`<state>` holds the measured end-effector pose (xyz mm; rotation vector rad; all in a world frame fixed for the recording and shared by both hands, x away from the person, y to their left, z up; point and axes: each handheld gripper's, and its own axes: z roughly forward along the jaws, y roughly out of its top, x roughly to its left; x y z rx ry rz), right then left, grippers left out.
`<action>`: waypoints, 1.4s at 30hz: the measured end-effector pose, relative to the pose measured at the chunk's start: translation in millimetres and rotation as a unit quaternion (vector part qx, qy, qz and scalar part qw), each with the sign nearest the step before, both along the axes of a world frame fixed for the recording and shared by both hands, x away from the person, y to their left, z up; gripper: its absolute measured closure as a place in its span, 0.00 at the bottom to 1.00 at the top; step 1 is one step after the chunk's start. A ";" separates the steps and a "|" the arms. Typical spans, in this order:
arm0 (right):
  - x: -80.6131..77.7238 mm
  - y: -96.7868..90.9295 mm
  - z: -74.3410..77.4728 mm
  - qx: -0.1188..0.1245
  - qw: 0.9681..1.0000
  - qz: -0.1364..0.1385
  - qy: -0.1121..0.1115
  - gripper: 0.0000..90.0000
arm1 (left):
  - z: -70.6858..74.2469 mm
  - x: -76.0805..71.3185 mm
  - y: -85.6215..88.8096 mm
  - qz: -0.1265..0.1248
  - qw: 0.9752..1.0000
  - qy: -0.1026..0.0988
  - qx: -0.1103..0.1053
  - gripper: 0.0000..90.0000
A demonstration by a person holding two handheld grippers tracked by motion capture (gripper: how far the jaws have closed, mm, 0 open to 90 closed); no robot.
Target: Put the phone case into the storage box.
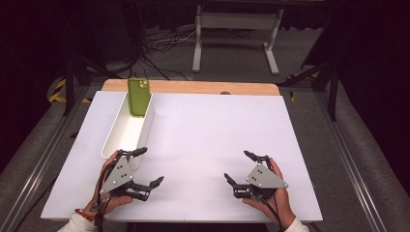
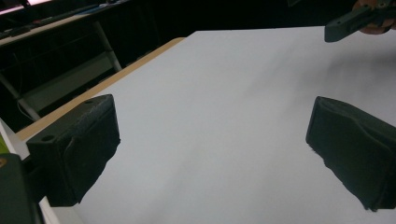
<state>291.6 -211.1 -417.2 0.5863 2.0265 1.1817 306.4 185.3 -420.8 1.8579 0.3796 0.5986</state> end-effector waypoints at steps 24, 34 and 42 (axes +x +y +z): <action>-4.1 -1.7 -0.4 -0.005 1.000 0.005 -0.002 0.12 | -11.3 -3.8 -4.4 -0.005 1.000 0.015 0.011 0.04; -6.5 0.3 1.4 -0.005 1.000 0.004 -0.006 0.12 | -7.4 -6.9 0.0 -0.006 1.000 0.007 0.004 0.04; -5.2 -0.5 0.0 -0.006 1.000 0.005 -0.003 0.12 | -7.1 -5.0 0.4 -0.008 1.000 0.010 0.003 0.04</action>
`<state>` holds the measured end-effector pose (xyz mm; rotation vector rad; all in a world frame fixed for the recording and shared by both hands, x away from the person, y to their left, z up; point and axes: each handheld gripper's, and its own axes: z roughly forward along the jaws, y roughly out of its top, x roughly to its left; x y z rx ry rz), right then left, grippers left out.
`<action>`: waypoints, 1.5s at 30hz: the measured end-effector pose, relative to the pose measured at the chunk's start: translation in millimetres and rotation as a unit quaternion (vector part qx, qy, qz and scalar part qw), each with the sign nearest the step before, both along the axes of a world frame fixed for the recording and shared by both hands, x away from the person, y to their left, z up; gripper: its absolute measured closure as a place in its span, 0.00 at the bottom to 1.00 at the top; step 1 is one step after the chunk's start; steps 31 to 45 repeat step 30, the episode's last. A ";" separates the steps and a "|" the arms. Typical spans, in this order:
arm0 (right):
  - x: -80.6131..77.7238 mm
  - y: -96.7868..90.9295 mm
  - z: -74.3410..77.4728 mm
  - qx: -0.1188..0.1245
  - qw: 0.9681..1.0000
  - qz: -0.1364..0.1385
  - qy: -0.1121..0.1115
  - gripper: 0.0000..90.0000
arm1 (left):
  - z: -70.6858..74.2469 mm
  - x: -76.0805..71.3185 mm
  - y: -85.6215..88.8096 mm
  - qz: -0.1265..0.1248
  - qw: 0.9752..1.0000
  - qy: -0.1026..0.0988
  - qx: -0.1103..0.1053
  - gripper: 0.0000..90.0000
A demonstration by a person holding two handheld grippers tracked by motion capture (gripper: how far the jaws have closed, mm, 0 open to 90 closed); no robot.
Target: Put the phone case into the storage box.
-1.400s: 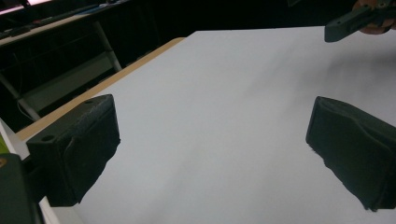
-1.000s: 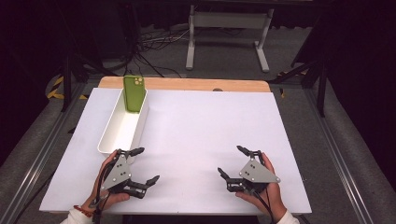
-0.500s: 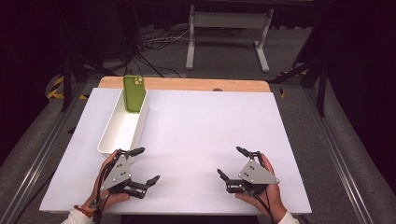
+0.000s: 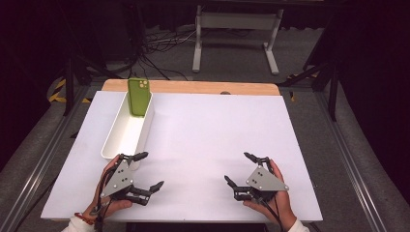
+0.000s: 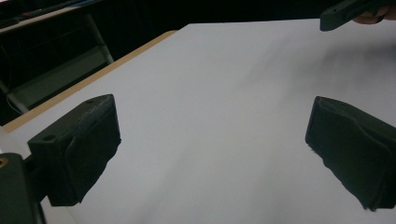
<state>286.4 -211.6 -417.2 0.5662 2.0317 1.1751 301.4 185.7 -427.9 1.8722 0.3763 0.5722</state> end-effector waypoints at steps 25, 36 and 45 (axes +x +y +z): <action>-1.8 -2.7 0.6 -0.008 1.000 -0.001 -0.007 0.12 | -2.7 3.9 -4.3 -0.001 1.000 0.005 0.007 0.05; -3.1 -4.4 2.8 0.003 1.000 -0.005 -0.005 0.12 | -2.9 4.9 -5.8 0.002 1.000 0.007 0.010 0.05; -3.1 -4.4 2.8 0.003 1.000 -0.005 -0.005 0.12 | -2.9 4.9 -5.8 0.002 1.000 0.007 0.010 0.05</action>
